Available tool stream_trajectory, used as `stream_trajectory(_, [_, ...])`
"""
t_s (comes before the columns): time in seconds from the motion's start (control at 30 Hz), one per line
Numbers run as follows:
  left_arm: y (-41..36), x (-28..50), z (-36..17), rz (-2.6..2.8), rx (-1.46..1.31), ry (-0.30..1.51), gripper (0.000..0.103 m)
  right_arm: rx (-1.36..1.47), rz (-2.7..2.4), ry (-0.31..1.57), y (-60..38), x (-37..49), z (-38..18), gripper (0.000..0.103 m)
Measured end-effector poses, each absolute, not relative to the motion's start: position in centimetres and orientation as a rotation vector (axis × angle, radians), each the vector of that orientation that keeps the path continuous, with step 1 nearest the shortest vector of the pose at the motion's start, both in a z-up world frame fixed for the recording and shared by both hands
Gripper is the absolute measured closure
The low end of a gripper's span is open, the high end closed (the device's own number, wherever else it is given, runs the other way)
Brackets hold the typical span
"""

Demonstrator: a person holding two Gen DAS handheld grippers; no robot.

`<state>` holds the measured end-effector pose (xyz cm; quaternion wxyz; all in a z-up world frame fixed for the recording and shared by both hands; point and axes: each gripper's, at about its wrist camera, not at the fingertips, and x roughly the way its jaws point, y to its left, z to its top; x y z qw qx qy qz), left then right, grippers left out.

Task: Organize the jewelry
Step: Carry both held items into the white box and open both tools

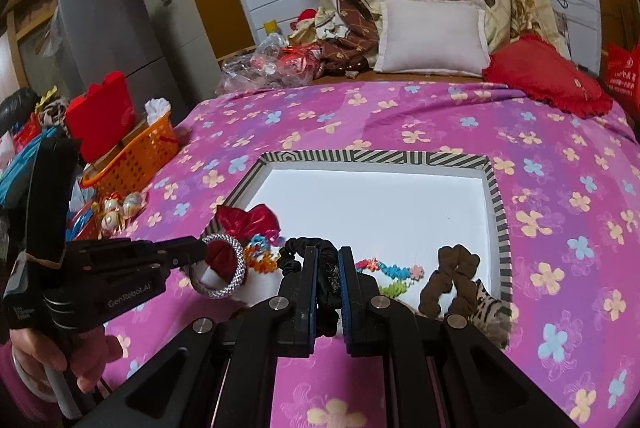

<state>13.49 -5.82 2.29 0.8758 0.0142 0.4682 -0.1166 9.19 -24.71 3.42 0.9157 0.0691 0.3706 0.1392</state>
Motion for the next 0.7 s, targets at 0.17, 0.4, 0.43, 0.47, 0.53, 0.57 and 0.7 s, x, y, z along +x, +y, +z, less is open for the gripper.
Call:
stream_trajectory(0.17, [-6.7, 15.0, 0.7, -0.221, 0.020, 1.012, 0.097, 0.164, 0.280, 0.806, -24.8, 11.3, 1.6, 0.094])
stream_trajectory(0.4, [-7.2, 16.1, -1.4, -0.191, 0.036, 1.051, 0.097, 0.166, 0.288, 0.859, -24.2, 13.0, -0.9, 0.094])
stream_trajectory(0.43, [-7.2, 16.2, -1.7, -0.187, 0.039, 1.056, 0.097, 0.162, 0.288, 0.867, -24.1, 13.2, -1.3, 0.094])
stream_trajectory(0.47, [-7.2, 16.2, -1.9, -0.185, 0.040, 1.061, 0.097, 0.160, 0.287, 0.872, -24.0, 13.3, -1.5, 0.094])
stream_trajectory(0.53, [-7.2, 16.4, -2.4, -0.178, 0.046, 1.071, 0.097, 0.153, 0.286, 0.886, -23.8, 13.7, -2.1, 0.094])
stream_trajectory(0.57, [-7.2, 16.4, -2.6, -0.176, 0.047, 1.073, 0.097, 0.149, 0.284, 0.890, -23.8, 13.8, -2.4, 0.094])
stream_trajectory(0.7, [-7.3, 16.5, -2.9, -0.171, 0.059, 1.076, 0.097, 0.128, 0.269, 0.910, -23.7, 14.2, -3.2, 0.094])
